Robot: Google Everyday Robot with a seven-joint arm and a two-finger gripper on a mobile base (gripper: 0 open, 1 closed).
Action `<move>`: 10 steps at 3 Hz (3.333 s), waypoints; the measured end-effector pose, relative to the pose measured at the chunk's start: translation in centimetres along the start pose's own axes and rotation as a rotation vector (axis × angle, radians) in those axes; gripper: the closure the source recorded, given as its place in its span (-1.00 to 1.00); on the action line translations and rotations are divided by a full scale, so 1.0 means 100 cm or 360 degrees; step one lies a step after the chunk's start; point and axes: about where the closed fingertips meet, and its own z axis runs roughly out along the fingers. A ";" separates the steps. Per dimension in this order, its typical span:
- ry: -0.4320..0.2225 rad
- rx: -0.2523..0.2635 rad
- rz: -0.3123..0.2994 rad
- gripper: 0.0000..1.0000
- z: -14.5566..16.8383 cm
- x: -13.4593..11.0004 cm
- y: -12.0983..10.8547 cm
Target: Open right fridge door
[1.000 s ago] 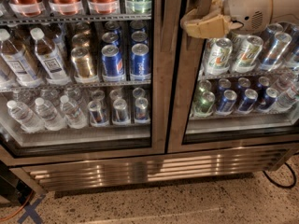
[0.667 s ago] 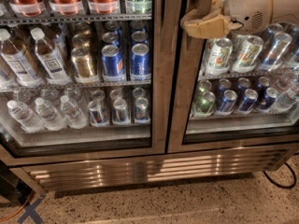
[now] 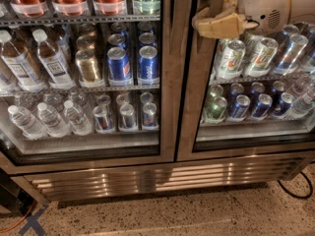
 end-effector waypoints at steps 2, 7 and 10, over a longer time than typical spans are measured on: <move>-0.0023 0.0019 0.0026 1.00 -0.002 -0.006 0.000; -0.0029 0.0018 0.0038 1.00 -0.001 -0.002 -0.001; -0.0068 0.0040 0.0023 1.00 -0.003 -0.013 0.000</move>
Offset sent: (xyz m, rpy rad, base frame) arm -0.3934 0.0085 0.0575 -0.0203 0.2889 -0.4019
